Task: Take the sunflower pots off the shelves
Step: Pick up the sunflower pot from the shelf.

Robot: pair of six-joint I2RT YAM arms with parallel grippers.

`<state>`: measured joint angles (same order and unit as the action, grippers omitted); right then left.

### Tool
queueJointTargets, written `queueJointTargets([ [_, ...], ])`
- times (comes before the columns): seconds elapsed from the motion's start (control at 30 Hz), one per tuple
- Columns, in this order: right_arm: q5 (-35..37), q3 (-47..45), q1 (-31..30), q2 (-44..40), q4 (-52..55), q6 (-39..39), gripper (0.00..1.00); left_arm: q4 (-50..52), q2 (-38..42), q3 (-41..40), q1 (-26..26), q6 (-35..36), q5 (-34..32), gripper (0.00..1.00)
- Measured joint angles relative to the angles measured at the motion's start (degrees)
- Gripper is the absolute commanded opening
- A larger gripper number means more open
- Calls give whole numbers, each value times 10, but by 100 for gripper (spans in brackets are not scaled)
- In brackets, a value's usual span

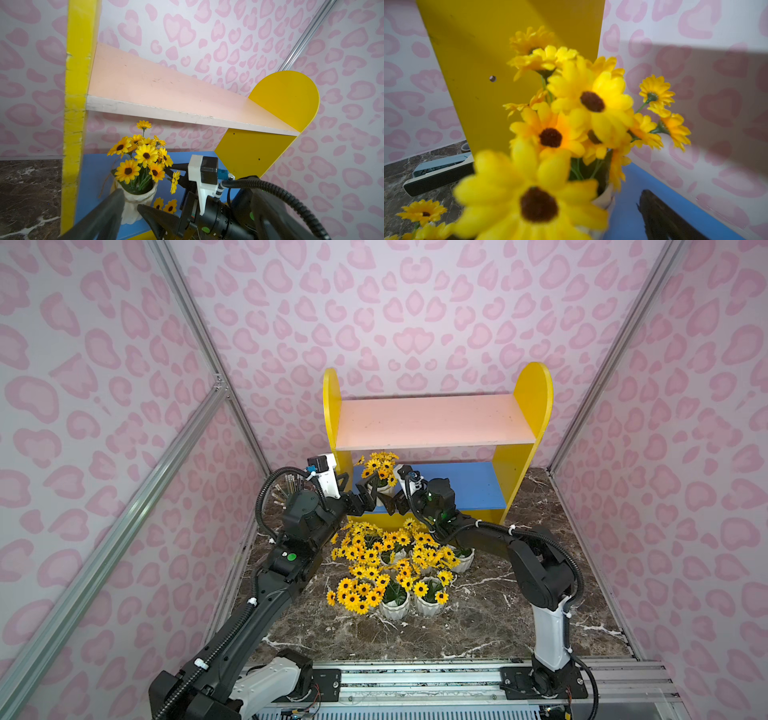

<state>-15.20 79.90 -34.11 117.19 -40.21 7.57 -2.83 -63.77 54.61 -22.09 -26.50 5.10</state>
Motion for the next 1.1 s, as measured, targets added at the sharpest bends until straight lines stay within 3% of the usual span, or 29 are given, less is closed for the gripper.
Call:
queueJointTargets([
  [1.1,-96,225,6,175,47,-37,98,-5,0,3,15,-5,39,97],
])
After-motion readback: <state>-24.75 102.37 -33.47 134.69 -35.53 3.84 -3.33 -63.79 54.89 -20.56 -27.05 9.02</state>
